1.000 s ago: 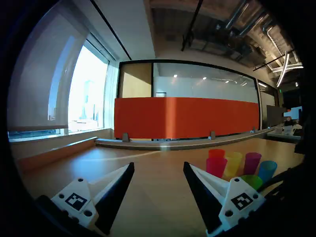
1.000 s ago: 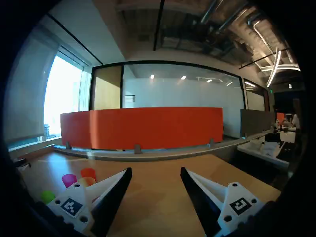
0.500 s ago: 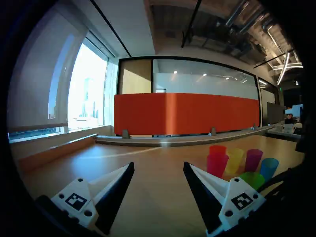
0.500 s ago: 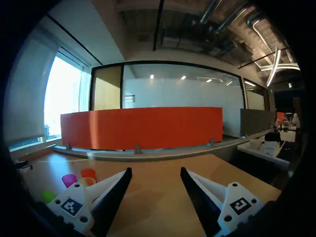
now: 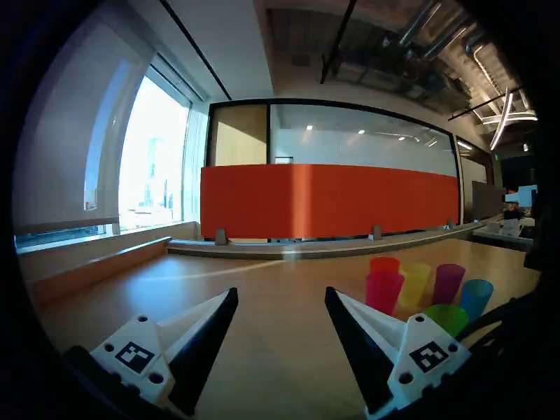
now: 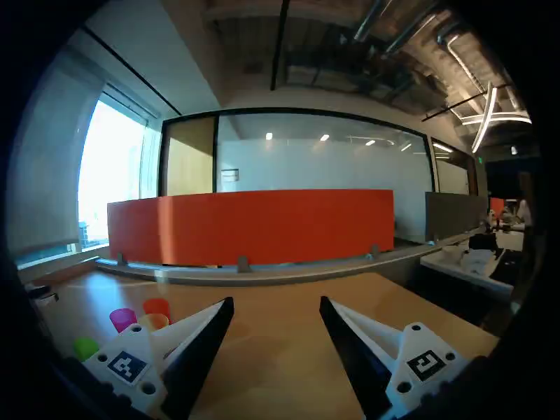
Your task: Pour water
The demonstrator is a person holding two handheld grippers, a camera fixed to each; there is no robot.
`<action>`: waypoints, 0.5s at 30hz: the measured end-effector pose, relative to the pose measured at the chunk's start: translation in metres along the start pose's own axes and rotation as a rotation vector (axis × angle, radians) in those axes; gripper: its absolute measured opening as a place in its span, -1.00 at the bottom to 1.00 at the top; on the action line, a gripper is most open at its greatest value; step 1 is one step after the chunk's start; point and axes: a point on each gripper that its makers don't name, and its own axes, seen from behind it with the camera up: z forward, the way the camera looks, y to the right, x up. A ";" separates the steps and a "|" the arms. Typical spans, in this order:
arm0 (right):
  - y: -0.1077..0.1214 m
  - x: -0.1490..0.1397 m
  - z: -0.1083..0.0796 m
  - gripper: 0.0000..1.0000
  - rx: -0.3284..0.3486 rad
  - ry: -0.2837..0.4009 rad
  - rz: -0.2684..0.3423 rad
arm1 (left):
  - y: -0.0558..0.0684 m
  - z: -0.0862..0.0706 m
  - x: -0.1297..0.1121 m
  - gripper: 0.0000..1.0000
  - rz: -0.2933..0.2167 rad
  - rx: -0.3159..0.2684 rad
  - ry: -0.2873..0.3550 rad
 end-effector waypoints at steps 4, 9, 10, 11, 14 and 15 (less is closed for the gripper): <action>0.000 0.002 -0.001 0.90 0.001 0.002 -0.001 | 0.000 0.000 -0.001 0.84 0.000 0.000 0.000; 0.002 0.003 -0.001 0.90 0.000 0.007 -0.005 | 0.000 0.000 -0.002 0.84 0.001 0.000 -0.003; 0.003 0.003 -0.002 0.90 -0.001 0.009 -0.005 | 0.000 0.000 -0.002 0.84 0.001 0.000 -0.003; 0.004 0.003 -0.002 0.90 -0.001 0.011 -0.005 | 0.000 0.000 -0.002 0.84 0.001 -0.001 -0.003; 0.006 0.004 -0.003 0.90 -0.002 0.019 -0.008 | 0.000 0.000 -0.002 0.84 0.000 0.000 -0.003; 0.008 0.004 -0.003 0.90 -0.003 0.023 -0.011 | 0.000 0.000 -0.002 0.84 0.000 -0.001 -0.003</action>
